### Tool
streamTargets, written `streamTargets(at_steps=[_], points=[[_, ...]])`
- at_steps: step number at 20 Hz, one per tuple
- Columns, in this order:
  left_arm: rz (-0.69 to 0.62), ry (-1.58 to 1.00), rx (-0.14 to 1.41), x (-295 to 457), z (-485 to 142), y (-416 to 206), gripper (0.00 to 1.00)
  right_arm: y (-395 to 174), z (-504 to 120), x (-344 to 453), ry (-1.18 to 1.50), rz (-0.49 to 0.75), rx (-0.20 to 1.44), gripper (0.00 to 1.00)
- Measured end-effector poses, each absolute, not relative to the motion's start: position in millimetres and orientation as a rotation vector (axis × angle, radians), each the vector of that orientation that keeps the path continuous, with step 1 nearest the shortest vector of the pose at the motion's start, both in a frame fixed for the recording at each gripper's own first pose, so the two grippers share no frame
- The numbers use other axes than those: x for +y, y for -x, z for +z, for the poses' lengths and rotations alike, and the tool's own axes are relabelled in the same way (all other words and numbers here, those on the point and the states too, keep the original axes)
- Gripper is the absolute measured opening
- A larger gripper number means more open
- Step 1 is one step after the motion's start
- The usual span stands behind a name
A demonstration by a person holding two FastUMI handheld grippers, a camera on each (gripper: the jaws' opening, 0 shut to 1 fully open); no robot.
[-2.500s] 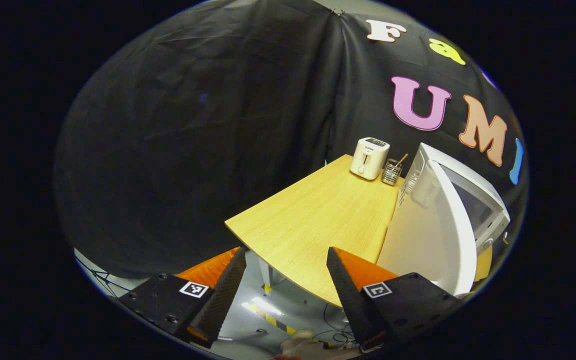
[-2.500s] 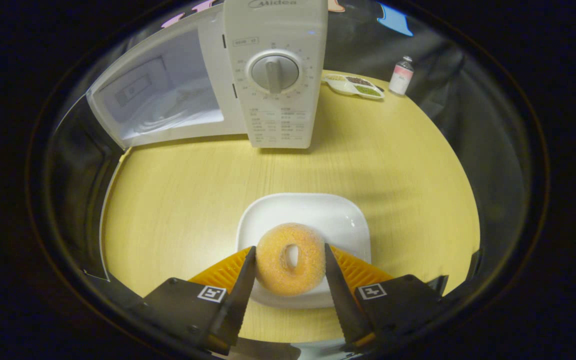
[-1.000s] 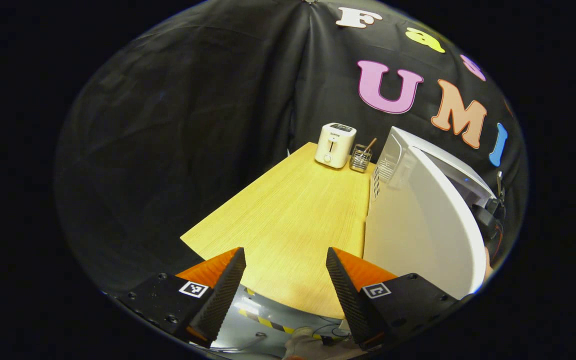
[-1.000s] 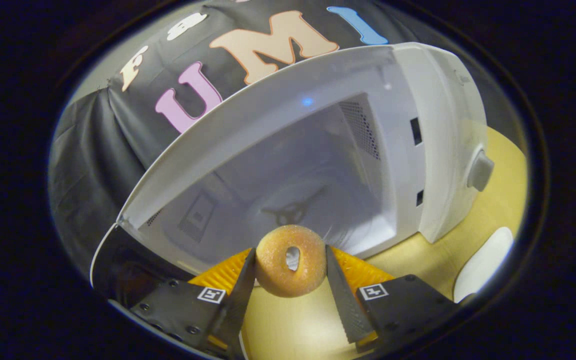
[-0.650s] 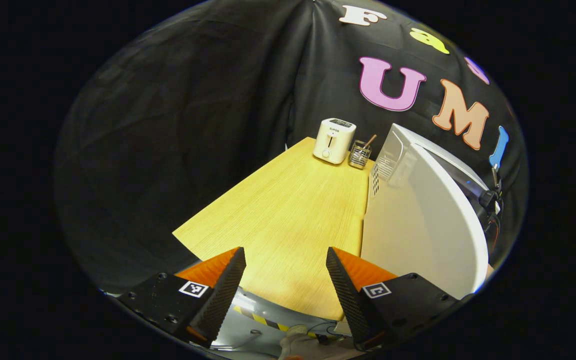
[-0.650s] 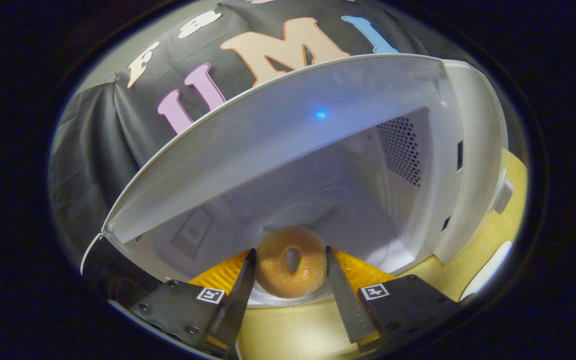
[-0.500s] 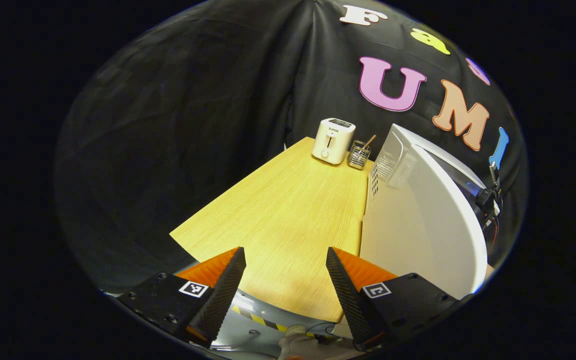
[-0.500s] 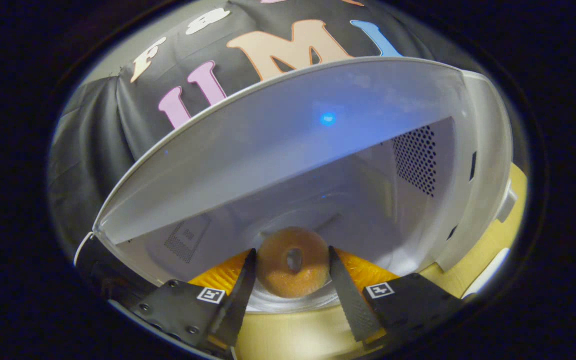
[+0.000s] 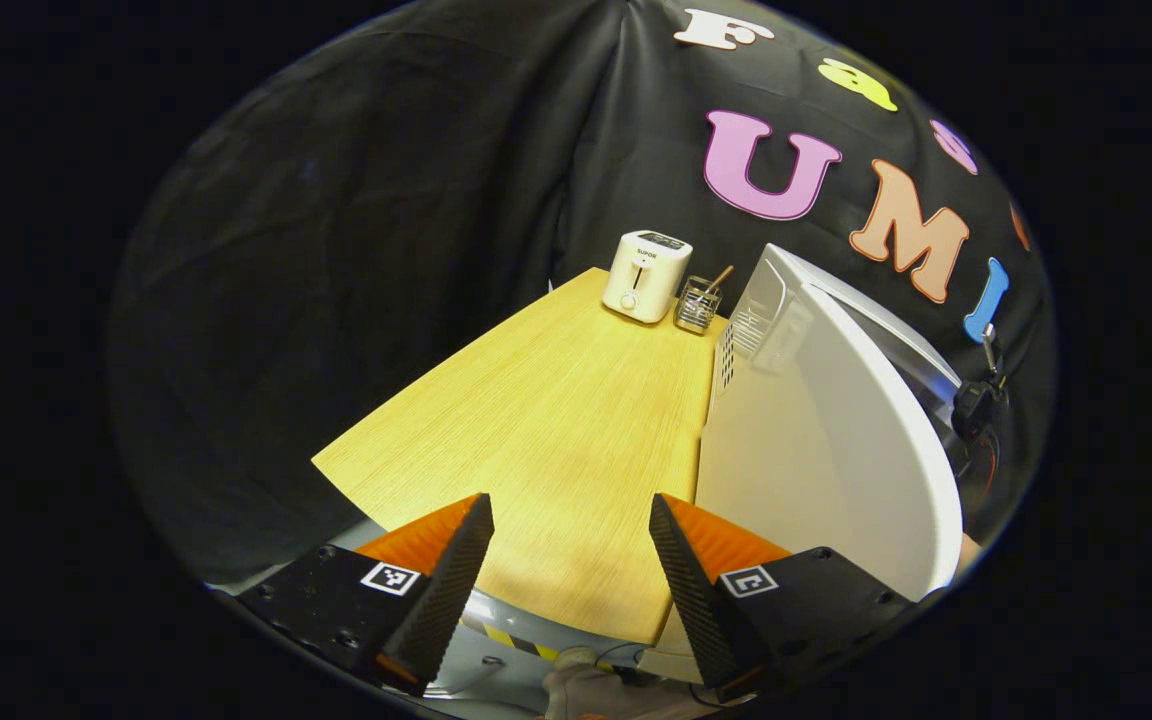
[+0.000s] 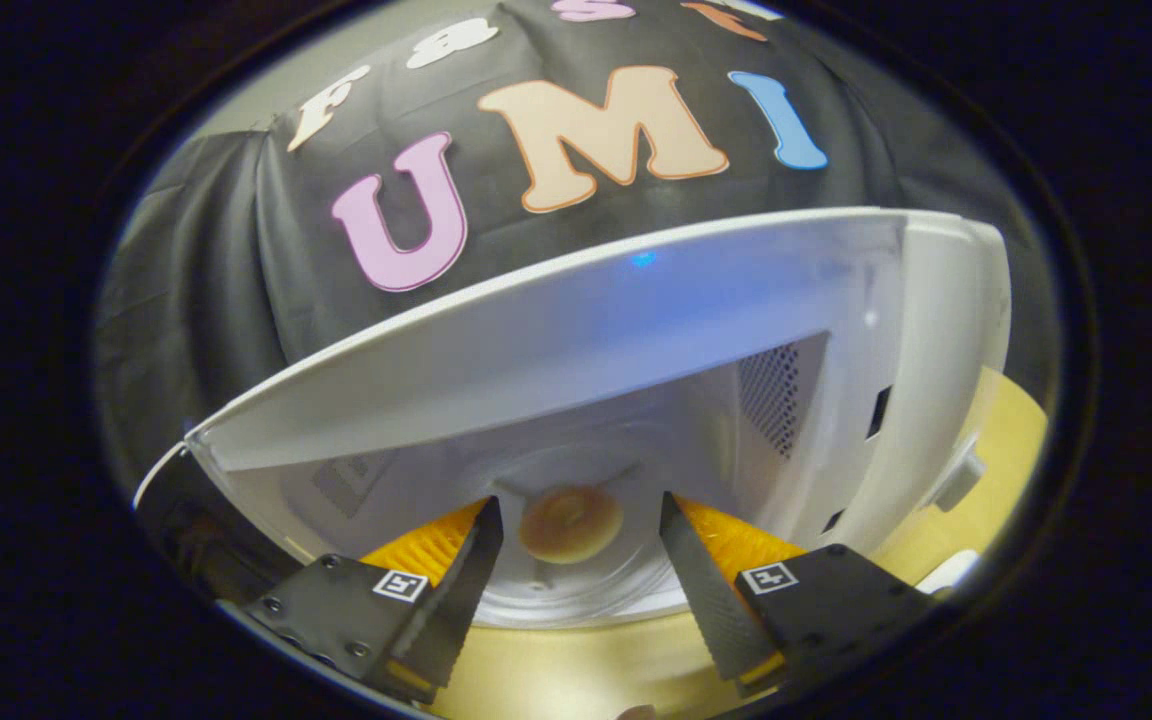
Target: Open the microwave oven with the left hand, put the food in, and close the microwave oven.
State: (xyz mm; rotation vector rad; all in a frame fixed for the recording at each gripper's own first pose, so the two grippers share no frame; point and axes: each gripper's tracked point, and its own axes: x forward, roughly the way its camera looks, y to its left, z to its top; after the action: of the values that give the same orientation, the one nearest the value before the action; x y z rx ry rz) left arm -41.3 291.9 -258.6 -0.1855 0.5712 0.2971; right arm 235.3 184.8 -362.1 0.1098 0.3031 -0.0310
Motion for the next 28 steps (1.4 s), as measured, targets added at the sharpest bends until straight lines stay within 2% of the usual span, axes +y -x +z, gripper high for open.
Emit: streamTargets(at_steps=[4, 7, 10, 11, 12, 13, 14, 15, 16, 18, 28], points=[[0.299, 0.177, 0.562, 293, -257, 42, 0.93, -214, -355, 178, -0.039, 0.002, 0.308, 0.97], [0.292, 0.162, 0.566, 290, -255, 44, 0.81, -198, -347, 179, -0.019, 0.026, 0.314, 0.97], [0.301, 0.137, 0.581, 290, -257, 45, 0.55, -178, -337, 185, 0.001, 0.071, 0.323, 0.97], [0.294, 0.139, 0.589, 287, -258, 45, 0.41, -170, -336, 187, 0.005, 0.089, 0.337, 0.97], [0.284, 0.145, 0.591, 285, -258, 45, 0.45, -162, -333, 186, 0.008, 0.103, 0.347, 0.97], [0.276, 0.148, 0.592, 282, -259, 46, 0.33, -155, -329, 186, 0.012, 0.113, 0.348, 0.97], [0.273, 0.142, 0.593, 281, -258, 47, 0.22, -147, -323, 185, 0.019, 0.117, 0.347, 0.91], [0.274, 0.131, 0.596, 282, -258, 49, 0.24, -142, -318, 184, 0.027, 0.119, 0.343, 0.91], [0.278, 0.121, 0.604, 283, -259, 50, 0.08, -135, -313, 183, 0.035, 0.119, 0.334, 0.91], [0.288, 0.111, 0.615, 285, -260, 55, 0.01, -124, -305, 181, 0.044, 0.115, 0.328, 0.91], [0.184, 0.034, 0.611, 255, -245, 71, 0.01, -75, -268, 160, 0.066, 0.074, 0.298, 0.92]])
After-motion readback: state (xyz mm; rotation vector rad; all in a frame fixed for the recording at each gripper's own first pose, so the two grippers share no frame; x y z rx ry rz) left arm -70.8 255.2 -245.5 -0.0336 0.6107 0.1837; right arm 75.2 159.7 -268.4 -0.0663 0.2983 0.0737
